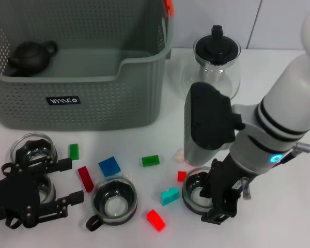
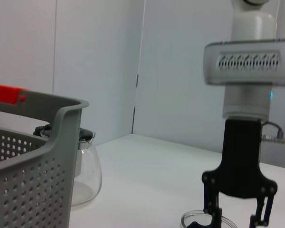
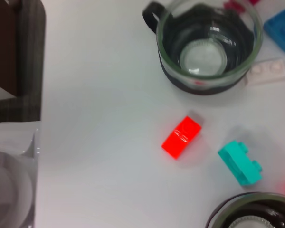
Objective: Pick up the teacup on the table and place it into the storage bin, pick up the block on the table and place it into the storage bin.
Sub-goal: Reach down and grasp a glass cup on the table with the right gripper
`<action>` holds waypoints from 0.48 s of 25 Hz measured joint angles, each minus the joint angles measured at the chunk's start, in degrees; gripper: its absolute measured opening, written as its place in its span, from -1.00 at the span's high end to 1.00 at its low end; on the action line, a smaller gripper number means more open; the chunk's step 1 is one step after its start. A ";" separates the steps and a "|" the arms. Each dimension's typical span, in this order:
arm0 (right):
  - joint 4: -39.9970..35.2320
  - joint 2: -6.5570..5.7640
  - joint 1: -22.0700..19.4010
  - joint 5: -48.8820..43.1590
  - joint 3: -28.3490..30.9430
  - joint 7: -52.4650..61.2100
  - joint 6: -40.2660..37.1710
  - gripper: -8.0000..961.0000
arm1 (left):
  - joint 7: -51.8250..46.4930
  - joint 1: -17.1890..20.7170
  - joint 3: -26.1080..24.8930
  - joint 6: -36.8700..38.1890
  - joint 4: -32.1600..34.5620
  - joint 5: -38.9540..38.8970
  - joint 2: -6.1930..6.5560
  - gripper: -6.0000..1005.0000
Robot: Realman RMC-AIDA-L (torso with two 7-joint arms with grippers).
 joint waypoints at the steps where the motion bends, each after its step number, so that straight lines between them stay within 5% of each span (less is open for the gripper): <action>1: 0.55 -0.05 -0.08 0.00 -0.82 0.17 0.93 -0.04 | 0.01 0.00 -0.01 -0.06 -0.03 0.00 0.00 -0.46; 12: 2.82 -0.13 -1.20 1.19 -4.72 0.70 4.37 0.15 | 0.02 0.35 -0.03 -0.19 -0.09 0.00 -0.36 -0.46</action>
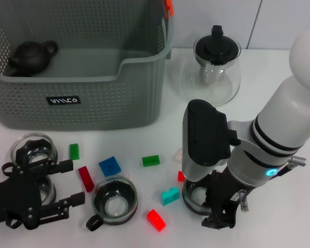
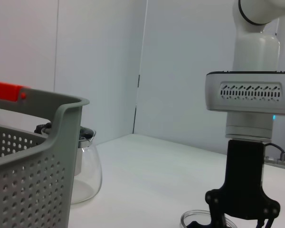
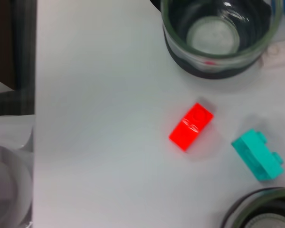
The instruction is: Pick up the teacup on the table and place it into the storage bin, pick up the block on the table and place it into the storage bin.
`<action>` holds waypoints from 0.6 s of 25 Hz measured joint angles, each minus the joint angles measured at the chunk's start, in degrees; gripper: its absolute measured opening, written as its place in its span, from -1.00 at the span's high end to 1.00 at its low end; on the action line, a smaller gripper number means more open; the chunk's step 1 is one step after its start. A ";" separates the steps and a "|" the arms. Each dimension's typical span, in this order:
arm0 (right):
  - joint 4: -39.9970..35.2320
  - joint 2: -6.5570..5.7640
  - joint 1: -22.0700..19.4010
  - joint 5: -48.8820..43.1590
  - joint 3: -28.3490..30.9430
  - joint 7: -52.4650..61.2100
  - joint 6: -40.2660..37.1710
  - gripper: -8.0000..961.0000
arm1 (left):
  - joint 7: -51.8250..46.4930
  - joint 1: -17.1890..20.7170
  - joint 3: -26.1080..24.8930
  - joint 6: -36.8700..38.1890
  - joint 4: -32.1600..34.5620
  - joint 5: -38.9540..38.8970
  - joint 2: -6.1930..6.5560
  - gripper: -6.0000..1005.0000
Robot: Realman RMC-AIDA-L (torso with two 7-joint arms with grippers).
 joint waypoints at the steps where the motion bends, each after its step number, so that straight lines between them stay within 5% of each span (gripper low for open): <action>1: -0.14 -0.01 -0.02 0.20 0.14 0.04 -0.07 0.17 | 0.00 0.00 0.00 0.00 0.00 0.00 0.00 -0.46; 10: -2.42 -0.32 -0.07 1.03 4.96 -0.33 -5.71 0.69 | 0.00 -0.01 0.09 -0.15 0.00 0.00 0.01 -0.46; 15: -8.36 -0.75 -0.50 5.74 19.92 -3.78 -14.91 0.85 | 0.00 -0.01 0.09 -0.08 0.01 0.00 0.02 -0.46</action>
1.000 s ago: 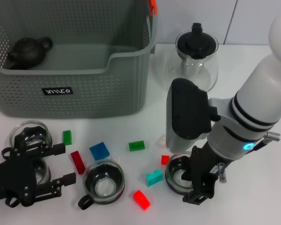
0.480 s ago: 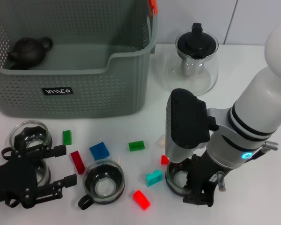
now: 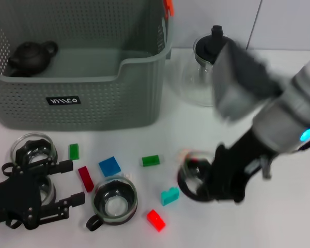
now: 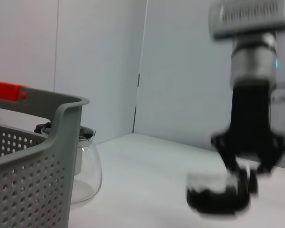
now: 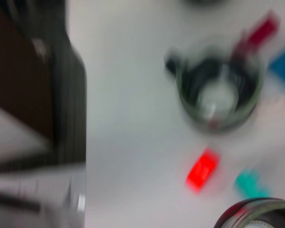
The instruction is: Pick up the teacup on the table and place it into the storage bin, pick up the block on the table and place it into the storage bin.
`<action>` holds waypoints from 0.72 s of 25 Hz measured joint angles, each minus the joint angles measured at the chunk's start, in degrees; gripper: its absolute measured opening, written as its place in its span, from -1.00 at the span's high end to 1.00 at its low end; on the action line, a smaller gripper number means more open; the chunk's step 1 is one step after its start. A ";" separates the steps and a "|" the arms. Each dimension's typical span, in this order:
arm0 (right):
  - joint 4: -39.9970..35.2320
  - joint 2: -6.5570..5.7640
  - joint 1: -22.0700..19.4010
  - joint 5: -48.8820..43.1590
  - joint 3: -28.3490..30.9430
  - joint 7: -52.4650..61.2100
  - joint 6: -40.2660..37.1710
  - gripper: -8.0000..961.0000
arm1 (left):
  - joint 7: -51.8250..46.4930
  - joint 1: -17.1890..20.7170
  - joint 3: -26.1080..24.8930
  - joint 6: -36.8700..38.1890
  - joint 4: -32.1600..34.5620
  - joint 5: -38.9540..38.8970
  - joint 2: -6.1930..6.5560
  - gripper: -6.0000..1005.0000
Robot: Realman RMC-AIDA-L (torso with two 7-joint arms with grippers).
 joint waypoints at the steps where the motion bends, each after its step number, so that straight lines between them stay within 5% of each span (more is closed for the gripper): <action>1: -1.10 -0.04 -0.06 2.20 5.07 -0.58 -1.22 0.85 | 0.00 0.04 0.01 0.01 0.00 0.00 -0.02 -0.46; 5: -1.39 -0.22 -0.12 13.86 18.12 -3.26 -3.18 0.85 | 0.00 0.27 -0.07 -0.06 0.00 0.00 -0.11 -0.46; 9: -0.64 -0.18 -0.06 27.41 23.04 -4.76 -1.32 0.85 | -0.01 0.40 -0.15 -0.02 0.00 -0.02 -0.18 -0.46; 14: -0.01 -0.21 3.20 30.41 23.25 -1.29 17.65 0.86 | -0.04 -0.10 -0.16 -0.02 -0.46 -0.21 -0.18 -0.46; 18: 8.31 -0.48 12.82 22.50 21.40 0.04 30.88 0.86 | -0.27 -0.59 -0.11 -0.06 -0.66 -0.09 -0.18 -0.46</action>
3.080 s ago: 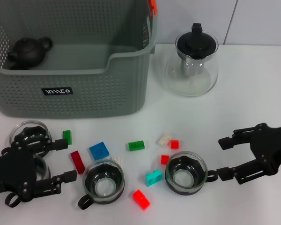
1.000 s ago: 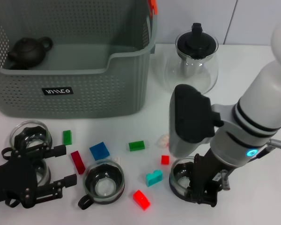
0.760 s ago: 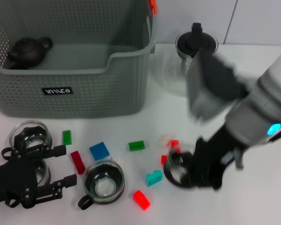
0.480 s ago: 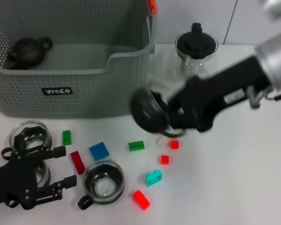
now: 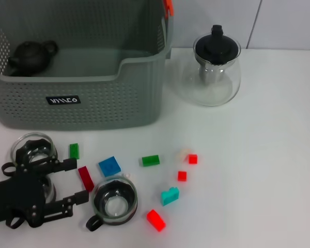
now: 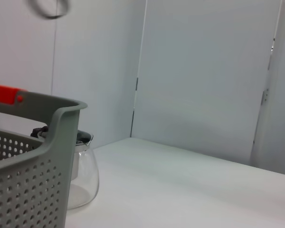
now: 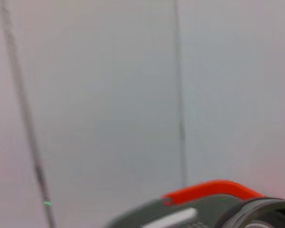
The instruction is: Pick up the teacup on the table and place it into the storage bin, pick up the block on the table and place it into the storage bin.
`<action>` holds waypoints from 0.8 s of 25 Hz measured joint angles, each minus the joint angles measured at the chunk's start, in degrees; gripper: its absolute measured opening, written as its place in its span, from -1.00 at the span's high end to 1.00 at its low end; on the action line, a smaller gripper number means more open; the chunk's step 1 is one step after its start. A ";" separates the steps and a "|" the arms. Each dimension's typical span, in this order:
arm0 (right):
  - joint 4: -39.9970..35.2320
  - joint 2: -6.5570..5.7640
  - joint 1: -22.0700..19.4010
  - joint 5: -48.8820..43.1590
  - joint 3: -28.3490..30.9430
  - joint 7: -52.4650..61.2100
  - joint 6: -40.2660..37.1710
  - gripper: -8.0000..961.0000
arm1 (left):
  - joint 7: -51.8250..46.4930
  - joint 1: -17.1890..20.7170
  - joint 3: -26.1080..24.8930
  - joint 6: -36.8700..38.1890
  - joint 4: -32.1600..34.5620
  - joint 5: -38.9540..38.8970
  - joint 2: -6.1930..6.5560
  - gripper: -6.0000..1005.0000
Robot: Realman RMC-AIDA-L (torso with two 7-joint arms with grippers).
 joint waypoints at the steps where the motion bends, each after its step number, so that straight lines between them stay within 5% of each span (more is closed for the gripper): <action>1: 3.79 -0.02 3.24 -2.56 -0.12 0.17 2.65 0.86 | 0.00 -0.06 0.03 -0.02 -0.07 -0.03 -0.01 -0.46; 8: 33.19 0.97 21.15 -10.45 -3.92 -1.05 29.48 0.87 | 0.13 -0.19 0.03 -0.46 -1.30 -0.11 -0.09 -0.46; 14: 44.00 1.77 23.54 3.39 -15.18 -6.29 46.04 0.87 | 0.18 -0.53 0.03 -1.07 -2.16 -0.33 -0.14 -0.46; 20: 47.46 1.76 21.55 18.13 -27.24 -10.61 48.99 0.87 | 0.21 -0.87 0.02 -1.11 -2.51 -0.20 -0.09 -0.46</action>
